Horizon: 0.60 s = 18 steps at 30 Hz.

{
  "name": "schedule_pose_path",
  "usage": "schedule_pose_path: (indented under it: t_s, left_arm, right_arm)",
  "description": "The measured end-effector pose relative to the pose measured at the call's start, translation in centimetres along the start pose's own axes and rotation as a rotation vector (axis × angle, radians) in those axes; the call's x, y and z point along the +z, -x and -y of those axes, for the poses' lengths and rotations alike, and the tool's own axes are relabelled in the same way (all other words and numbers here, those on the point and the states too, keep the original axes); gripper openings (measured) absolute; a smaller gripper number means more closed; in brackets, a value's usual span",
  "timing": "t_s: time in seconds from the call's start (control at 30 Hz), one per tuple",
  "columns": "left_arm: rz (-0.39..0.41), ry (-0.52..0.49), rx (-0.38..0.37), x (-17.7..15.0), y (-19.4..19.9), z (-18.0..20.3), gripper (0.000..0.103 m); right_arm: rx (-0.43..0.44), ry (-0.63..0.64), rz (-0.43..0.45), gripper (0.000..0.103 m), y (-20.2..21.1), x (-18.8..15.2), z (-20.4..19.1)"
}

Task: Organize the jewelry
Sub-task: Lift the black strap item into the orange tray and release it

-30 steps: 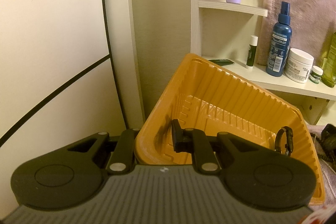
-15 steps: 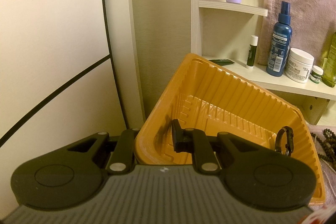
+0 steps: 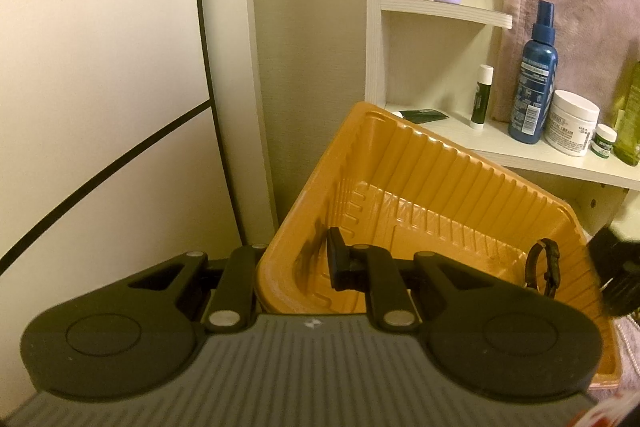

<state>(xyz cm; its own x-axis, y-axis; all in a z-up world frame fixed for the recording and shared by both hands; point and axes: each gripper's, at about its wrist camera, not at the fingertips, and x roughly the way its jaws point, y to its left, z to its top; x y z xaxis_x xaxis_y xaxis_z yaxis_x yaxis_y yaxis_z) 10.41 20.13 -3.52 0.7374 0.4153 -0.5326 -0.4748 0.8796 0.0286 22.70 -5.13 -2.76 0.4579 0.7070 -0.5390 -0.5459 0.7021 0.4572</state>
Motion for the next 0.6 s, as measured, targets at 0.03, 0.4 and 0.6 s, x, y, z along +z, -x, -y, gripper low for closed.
schedule_pose_path:
  t_s: [0.03, 0.4, 0.6]
  left_arm:
    - [0.000, 0.001, 0.000, 0.0, 0.0, 0.0, 0.015]
    - [-0.001, 0.003, -0.002, -0.1, 0.1, -0.1, 0.014]
    - [-0.002, 0.003, -0.001, -0.1, 0.0, -0.2, 0.014]
  right_arm:
    - [0.002, 0.001, -0.013, 0.005, -0.5, -0.1, -0.3]
    - [-0.018, -0.049, -0.117, 0.005, -5.2, -1.5, -1.9]
    - [0.006, -0.034, -0.120, 0.017, -5.5, -0.9, -2.4]
